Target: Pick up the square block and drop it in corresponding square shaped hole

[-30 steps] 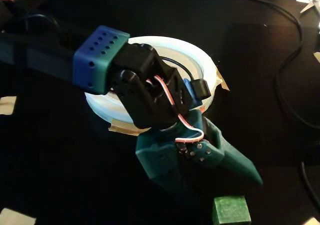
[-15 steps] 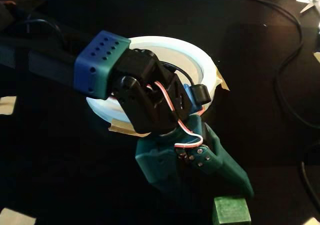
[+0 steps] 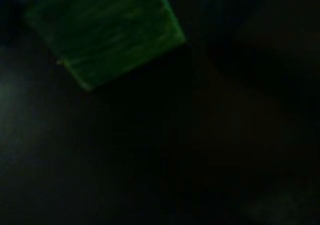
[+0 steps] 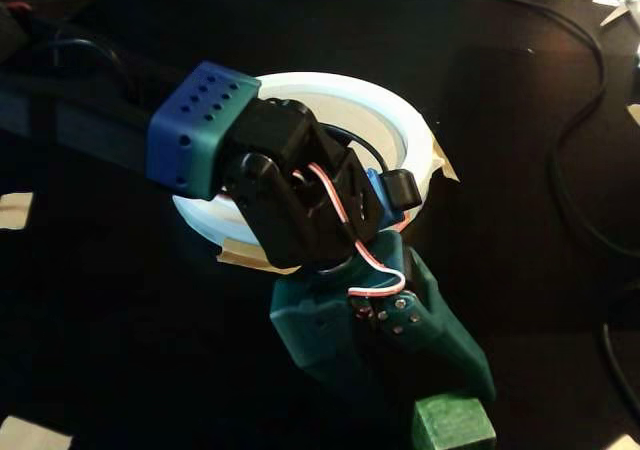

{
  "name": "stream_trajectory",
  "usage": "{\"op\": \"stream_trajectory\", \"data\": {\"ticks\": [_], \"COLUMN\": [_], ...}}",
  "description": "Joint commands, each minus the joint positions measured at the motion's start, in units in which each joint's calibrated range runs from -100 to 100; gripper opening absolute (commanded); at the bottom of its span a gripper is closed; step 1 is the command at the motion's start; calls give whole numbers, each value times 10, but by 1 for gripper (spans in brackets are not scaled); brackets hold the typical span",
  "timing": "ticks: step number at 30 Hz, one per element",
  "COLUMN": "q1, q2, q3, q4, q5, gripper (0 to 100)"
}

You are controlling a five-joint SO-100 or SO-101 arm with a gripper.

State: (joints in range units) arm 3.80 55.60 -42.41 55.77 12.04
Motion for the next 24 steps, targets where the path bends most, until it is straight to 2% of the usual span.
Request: {"op": "stream_trajectory", "data": {"ticks": [1,12,19,24], "q1": [4,-9,-63,-94], "q2": [-20,-62,-105,-135], "q3": [-46,-47,-37,-42], "q4": [1,64,68,136], "q5": [-4,-3,-3,-3], "gripper": [36,34,34,34]}}
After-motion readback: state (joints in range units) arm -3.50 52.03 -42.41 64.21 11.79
